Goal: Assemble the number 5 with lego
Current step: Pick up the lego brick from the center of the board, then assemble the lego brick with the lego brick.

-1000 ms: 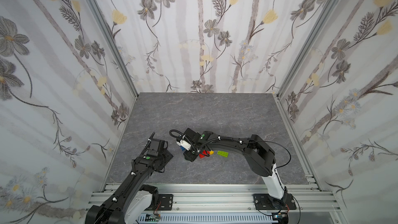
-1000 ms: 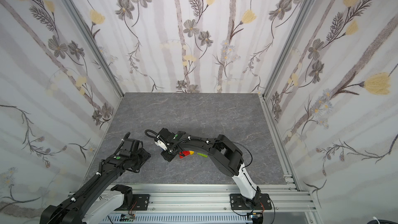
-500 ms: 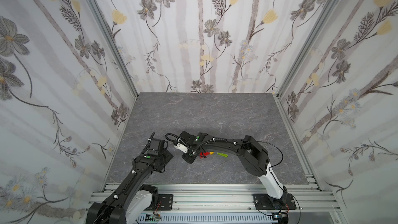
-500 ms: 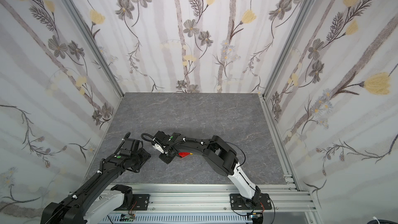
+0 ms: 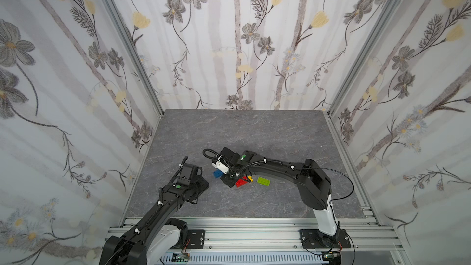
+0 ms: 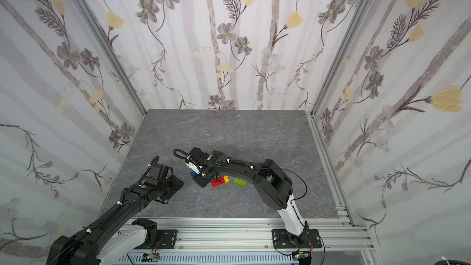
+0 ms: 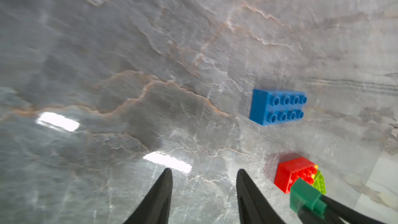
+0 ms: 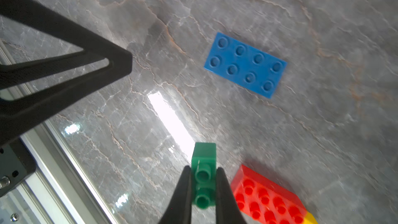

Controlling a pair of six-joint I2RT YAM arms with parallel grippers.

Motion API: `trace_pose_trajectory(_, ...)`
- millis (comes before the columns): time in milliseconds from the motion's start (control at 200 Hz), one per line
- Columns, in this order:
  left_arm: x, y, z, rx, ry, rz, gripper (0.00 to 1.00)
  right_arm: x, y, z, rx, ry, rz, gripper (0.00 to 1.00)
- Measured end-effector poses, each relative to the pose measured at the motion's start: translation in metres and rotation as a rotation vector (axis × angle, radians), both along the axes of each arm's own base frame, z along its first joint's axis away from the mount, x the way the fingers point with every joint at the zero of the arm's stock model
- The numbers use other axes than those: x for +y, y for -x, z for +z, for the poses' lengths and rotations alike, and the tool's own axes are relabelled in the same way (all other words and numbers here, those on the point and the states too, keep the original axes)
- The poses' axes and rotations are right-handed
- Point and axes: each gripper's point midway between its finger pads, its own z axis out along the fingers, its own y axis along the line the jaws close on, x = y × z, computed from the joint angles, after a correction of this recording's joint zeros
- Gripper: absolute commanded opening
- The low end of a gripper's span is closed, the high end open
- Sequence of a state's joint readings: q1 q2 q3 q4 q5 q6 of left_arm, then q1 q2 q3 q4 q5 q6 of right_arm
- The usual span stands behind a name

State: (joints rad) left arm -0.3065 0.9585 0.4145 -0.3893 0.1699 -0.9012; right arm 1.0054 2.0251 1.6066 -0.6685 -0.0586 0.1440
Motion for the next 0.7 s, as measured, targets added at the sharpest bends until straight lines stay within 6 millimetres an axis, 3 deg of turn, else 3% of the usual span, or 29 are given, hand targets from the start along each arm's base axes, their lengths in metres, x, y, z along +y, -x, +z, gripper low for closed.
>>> trace_pose_trajectory(140, -0.024, -0.005, 0.001, -0.03, 0.032, -0.087, 0.48, -0.032, -0.009, 0.009, 0.008, 0.005, -0.107, 0.15)
trace_pose_trajectory(305, -0.056, -0.012, 0.002, -0.043, 0.038, -0.211, 0.48, -0.068, -0.013, 0.005, 0.009, 0.058, -0.224, 0.14)
trace_pose_trajectory(550, -0.085, -0.019, -0.004, -0.034, 0.031, -0.31, 0.49, -0.083, -0.01, -0.007, 0.024, 0.108, -0.286, 0.14)
trace_pose_trajectory(699, -0.091, -0.021, -0.003, -0.045, 0.029, -0.337, 0.5, -0.095, -0.023, -0.013, 0.018, 0.131, -0.344, 0.13)
